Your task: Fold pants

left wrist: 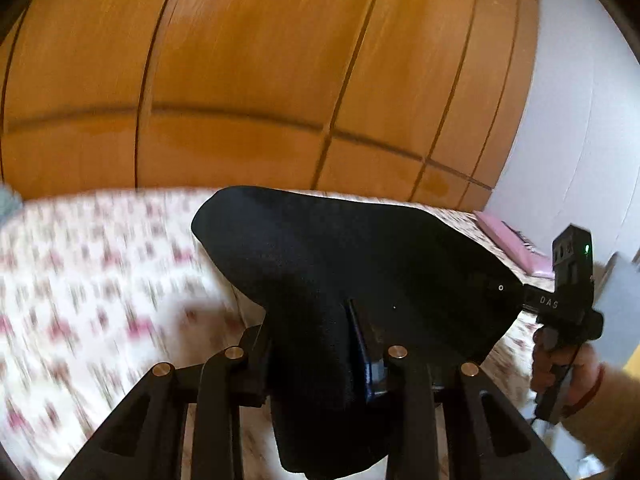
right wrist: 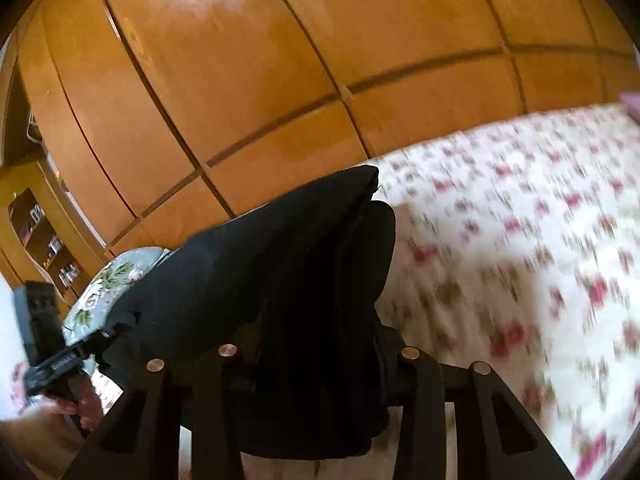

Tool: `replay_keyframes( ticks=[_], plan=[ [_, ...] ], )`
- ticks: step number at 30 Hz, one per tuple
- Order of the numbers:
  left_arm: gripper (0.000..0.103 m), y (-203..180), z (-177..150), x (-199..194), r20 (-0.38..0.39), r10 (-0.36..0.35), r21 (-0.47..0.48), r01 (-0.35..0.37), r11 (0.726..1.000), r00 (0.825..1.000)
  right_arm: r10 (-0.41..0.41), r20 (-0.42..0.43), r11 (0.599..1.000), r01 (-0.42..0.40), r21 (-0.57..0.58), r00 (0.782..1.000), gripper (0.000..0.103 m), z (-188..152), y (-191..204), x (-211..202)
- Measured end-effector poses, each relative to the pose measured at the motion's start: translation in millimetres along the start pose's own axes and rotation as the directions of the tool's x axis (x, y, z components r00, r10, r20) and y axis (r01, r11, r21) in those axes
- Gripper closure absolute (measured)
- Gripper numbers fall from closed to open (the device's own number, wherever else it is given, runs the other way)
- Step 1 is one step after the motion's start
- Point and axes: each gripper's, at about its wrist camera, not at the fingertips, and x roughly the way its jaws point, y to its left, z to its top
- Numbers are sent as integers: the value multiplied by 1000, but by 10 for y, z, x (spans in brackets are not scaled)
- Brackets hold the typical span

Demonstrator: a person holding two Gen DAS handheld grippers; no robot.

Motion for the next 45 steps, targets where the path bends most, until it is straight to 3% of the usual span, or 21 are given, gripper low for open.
replay_keyframes(
  ticks=[9,14,16,18,20,23,29,33,36,42,45],
  plan=[
    [70,580,549,899,27,131,5,-132,991,991,-17,65,1000,18,-13,998,63,844,-19,1082],
    [66,937,402,1490,-98,146,-10,-148,989,984,-78,4,997,78,-11,997,61,988,-224,1700],
    [61,989,356,1517,-87,132,-26,-135,991,987,-114,-27,993,114,16,993,54,916,-383,1875],
    [45,1005,345,1505,-79,151,-33,-154,988,985,-77,-21,992,78,97,997,46,901,-526,1860],
    [40,990,339,1503,-79,196,-28,-199,980,977,-79,-16,991,80,106,997,45,884,-543,1857],
    [40,867,317,1442,-52,262,22,-262,965,964,-132,-2,989,132,73,991,42,870,-447,1809],
    [39,513,226,1276,9,407,127,-405,906,913,-237,49,971,237,17,970,40,692,-170,1526],
    [39,417,155,1187,-4,427,112,-424,899,904,-281,72,959,282,0,957,39,577,-64,1331],
    [39,323,95,1059,-8,434,89,-432,897,901,-297,69,954,298,-2,952,39,468,0,1197],
    [33,85,-61,835,-60,333,11,-333,943,941,-321,63,946,323,-24,945,37,236,219,909],
    [33,-56,-151,699,-73,323,-18,-325,945,944,-339,86,937,344,-56,937,28,108,379,713]
  ],
)
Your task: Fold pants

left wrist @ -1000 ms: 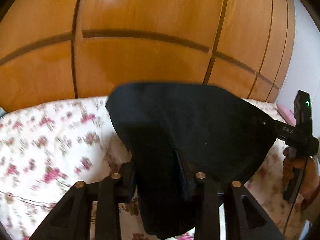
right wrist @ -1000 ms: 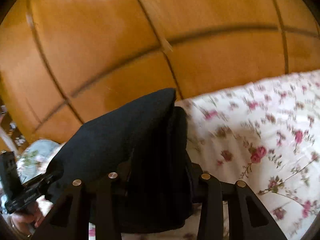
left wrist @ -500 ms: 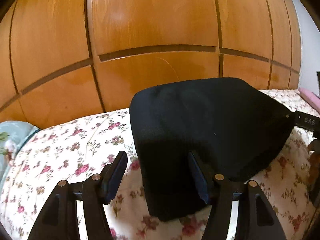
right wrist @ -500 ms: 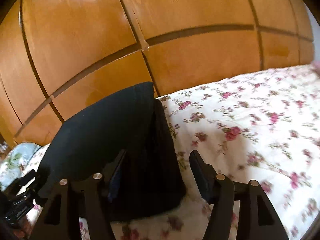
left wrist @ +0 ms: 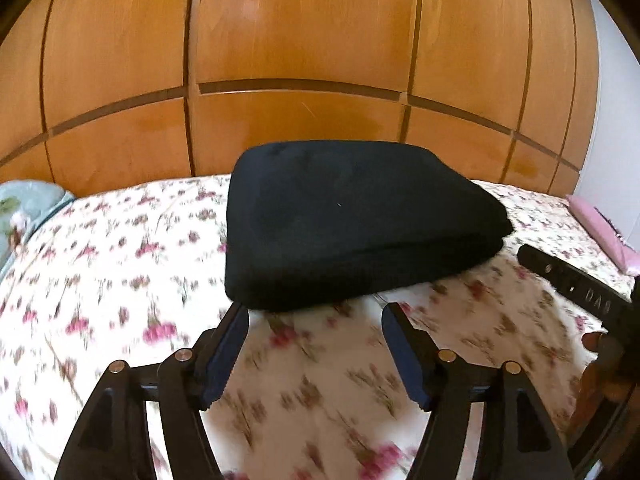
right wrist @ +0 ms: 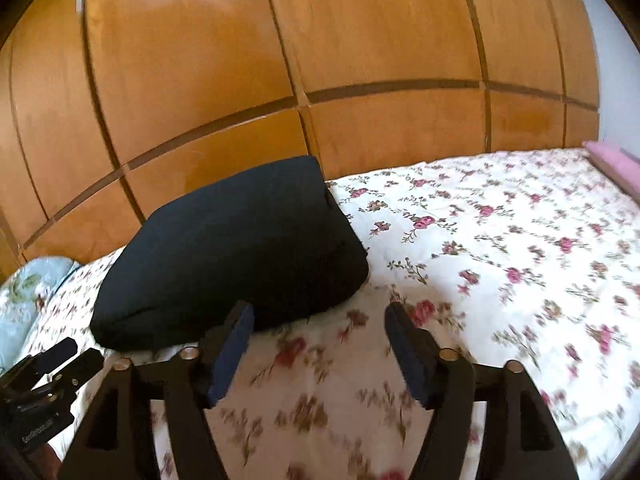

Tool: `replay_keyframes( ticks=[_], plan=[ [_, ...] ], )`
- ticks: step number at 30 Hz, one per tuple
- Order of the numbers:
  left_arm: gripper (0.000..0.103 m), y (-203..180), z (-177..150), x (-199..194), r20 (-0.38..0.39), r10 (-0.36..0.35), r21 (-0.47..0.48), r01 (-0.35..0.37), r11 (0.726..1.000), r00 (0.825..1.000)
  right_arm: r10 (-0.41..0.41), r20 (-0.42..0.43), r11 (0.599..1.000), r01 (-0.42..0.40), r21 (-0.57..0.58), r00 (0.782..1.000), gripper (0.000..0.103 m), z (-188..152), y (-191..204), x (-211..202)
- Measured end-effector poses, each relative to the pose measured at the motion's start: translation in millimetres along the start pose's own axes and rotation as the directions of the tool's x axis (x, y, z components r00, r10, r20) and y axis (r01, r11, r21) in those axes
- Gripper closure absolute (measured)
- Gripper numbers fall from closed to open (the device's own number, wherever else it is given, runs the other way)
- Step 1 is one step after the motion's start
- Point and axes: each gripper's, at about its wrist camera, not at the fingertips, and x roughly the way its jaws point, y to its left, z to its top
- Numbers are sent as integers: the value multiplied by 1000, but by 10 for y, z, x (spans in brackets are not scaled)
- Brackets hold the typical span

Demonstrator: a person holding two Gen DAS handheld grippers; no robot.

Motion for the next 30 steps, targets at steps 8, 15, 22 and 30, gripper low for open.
replay_keyframes(
  ticks=[8,15,22,30],
  plan=[
    [33,-115,-124,-463,25,88,-42,-87,995,996,-17,-1,997,17,-76,1000,18,-143,169,-548],
    [33,-84,-104,-784,60,117,-108,-110,988,991,1,-9,998,-1,-67,1000,12,-180,210,-898],
    [33,-145,-130,-981,71,127,-97,-120,988,989,-6,-17,999,5,-50,1000,9,-262,213,-1069],
    [33,-204,-166,-1125,66,124,-100,-117,988,990,-2,-7,998,2,-56,1000,9,-315,262,-1179]
  ],
)
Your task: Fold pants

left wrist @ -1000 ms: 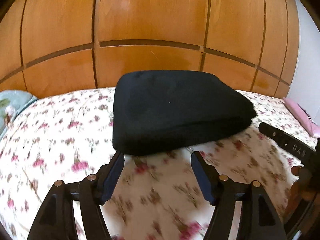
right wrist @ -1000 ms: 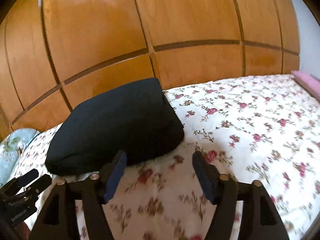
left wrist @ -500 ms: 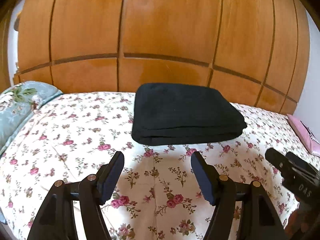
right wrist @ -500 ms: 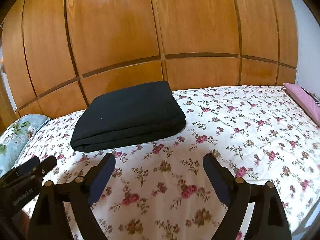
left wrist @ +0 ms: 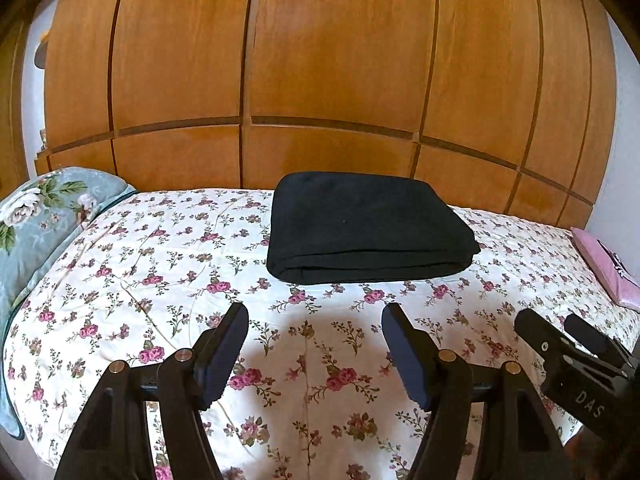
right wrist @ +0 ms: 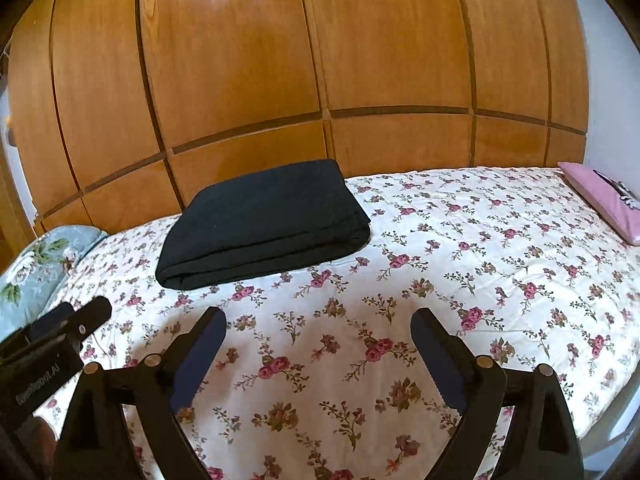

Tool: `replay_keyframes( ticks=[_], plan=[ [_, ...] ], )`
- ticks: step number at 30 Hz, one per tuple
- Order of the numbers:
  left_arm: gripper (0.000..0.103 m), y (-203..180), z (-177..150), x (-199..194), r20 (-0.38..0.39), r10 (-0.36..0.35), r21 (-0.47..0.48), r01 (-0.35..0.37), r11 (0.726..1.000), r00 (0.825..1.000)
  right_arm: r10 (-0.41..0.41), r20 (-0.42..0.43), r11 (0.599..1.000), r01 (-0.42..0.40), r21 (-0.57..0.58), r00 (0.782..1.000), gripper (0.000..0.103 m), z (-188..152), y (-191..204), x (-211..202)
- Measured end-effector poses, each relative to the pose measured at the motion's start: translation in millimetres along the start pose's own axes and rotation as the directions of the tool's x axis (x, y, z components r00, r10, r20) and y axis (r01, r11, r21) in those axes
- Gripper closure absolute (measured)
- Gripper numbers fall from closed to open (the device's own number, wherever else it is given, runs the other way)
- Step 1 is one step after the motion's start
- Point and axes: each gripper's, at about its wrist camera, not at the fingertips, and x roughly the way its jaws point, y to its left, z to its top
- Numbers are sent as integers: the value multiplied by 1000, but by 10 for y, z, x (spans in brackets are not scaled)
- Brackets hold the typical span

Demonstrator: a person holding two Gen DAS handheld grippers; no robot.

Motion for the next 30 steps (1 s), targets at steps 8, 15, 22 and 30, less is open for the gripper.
replay_keyframes(
  ticks=[8,15,22,30],
  plan=[
    [33,-19,7,-79,16,-1,6,1,1000,1000,4,22,1000,-4,-6,1000,9,28,56,-69],
    [33,-24,-2,-68,-8,-15,-1,15,1000,1000,6,24,1000,-6,6,1000,9,33,61,-80],
    [33,-28,-25,-55,-18,-12,9,13,1000,1000,7,23,1000,-7,0,1000,9,25,96,-82],
    [33,-17,-37,-23,-30,-5,7,5,1000,1000,9,15,1000,-9,-2,1000,9,19,93,-59]
  ],
)
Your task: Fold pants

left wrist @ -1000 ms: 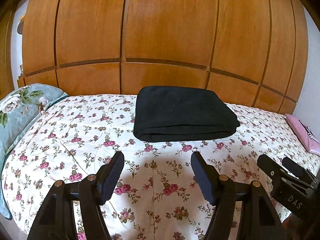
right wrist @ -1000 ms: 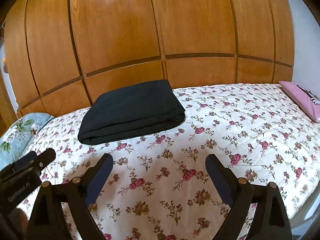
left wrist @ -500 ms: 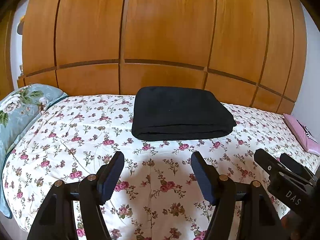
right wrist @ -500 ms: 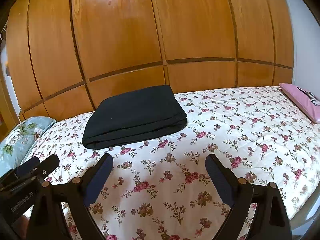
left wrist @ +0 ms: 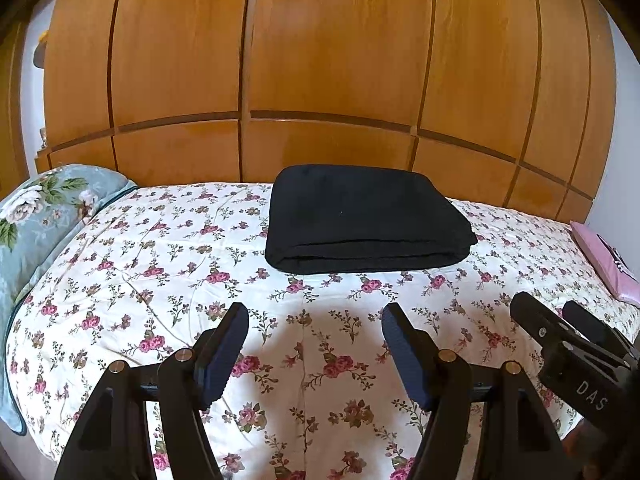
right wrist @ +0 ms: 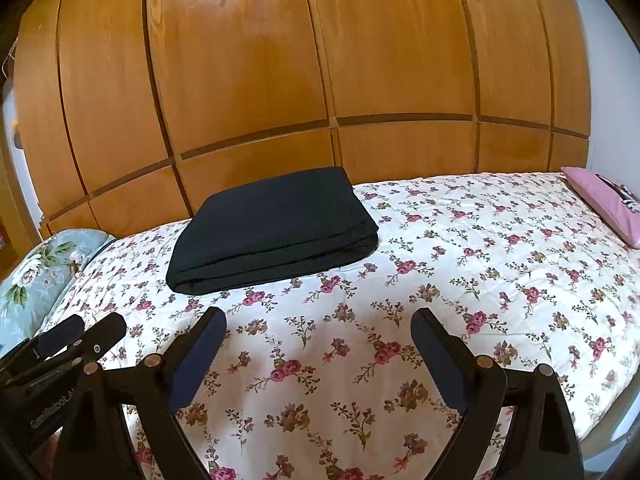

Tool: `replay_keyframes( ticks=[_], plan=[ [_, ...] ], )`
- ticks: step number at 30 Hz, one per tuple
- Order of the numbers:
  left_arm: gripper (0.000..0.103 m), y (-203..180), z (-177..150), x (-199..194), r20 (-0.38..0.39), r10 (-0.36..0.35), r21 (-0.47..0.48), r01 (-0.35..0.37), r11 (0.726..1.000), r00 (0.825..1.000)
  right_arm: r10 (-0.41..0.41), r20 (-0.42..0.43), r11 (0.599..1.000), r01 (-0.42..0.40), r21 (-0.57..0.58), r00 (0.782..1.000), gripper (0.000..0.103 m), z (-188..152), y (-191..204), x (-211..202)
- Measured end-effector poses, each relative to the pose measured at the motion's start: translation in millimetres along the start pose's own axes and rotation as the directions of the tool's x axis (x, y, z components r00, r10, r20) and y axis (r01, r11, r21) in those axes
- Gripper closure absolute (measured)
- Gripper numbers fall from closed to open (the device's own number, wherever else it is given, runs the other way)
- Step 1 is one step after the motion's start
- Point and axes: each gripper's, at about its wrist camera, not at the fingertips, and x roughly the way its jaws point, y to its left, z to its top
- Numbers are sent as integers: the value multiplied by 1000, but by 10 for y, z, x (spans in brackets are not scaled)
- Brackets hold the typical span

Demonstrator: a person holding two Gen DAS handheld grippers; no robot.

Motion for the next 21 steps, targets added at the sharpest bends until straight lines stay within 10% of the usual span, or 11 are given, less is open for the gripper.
replay_keyframes(
  ticks=[21],
  plan=[
    [33,15,-25,35,-18,9,-8,-9,1000,1000,3,-14,1000,-3,9,1000,9,-26,10,35]
  ],
)
